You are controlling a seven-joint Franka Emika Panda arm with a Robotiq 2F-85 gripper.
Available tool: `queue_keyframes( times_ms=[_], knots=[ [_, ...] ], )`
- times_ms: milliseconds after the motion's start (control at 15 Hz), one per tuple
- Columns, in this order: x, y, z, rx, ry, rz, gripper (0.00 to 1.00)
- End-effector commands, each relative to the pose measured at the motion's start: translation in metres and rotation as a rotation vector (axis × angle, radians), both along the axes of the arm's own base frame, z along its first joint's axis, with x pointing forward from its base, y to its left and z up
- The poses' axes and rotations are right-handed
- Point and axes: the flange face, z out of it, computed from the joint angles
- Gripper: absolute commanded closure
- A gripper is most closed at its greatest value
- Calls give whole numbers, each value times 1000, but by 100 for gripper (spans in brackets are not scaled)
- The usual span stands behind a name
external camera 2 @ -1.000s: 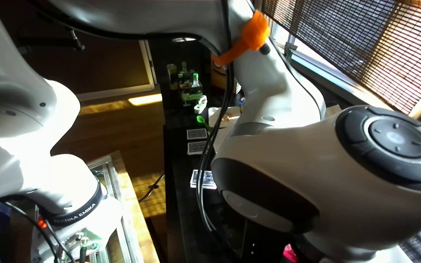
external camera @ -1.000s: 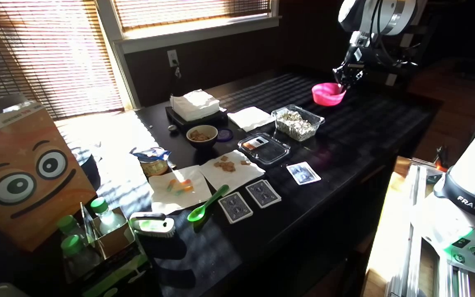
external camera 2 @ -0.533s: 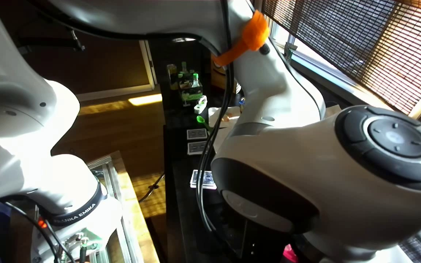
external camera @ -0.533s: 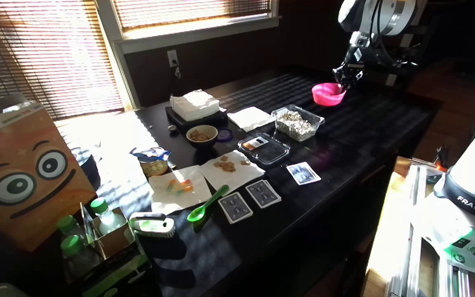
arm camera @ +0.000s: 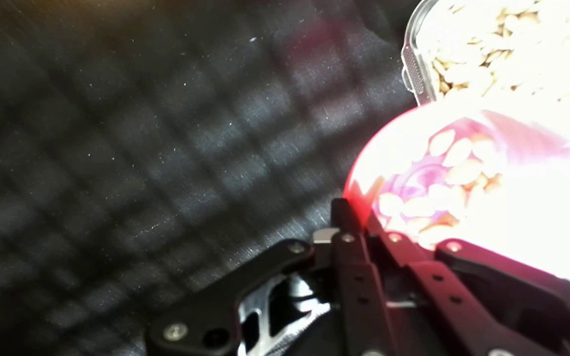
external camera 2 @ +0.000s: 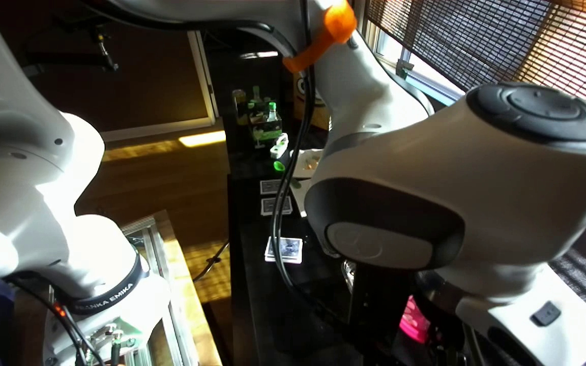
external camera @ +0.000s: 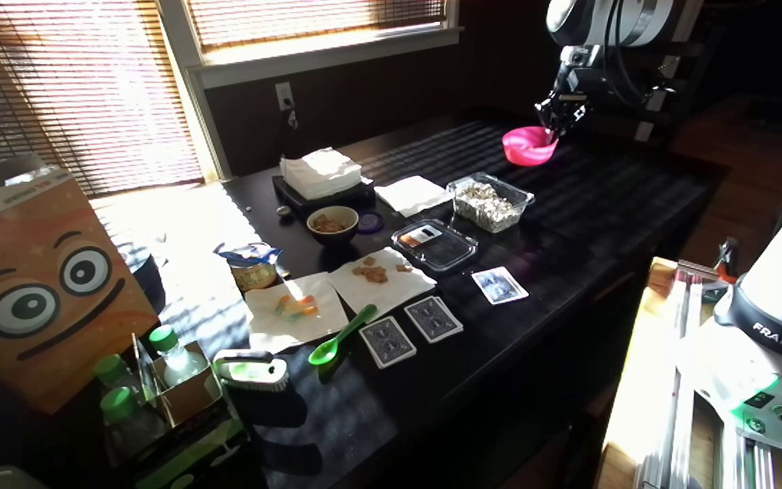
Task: Pour the contents in the pink bowl into the clear container.
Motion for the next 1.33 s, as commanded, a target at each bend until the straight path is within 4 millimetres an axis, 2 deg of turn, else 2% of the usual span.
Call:
queue_keyframes(
  times_ms=[0,333,867,933,1200,1267],
  knots=[
    [19,16,13,-72,24,-28,99],
    [45,43,24,-188,38,10,99],
    [61,74,40,-430,40,165,99],
    [62,62,32,-397,57,133,96],
    [66,68,35,-413,55,161,96],
    [66,68,35,-413,55,162,99]
  ],
)
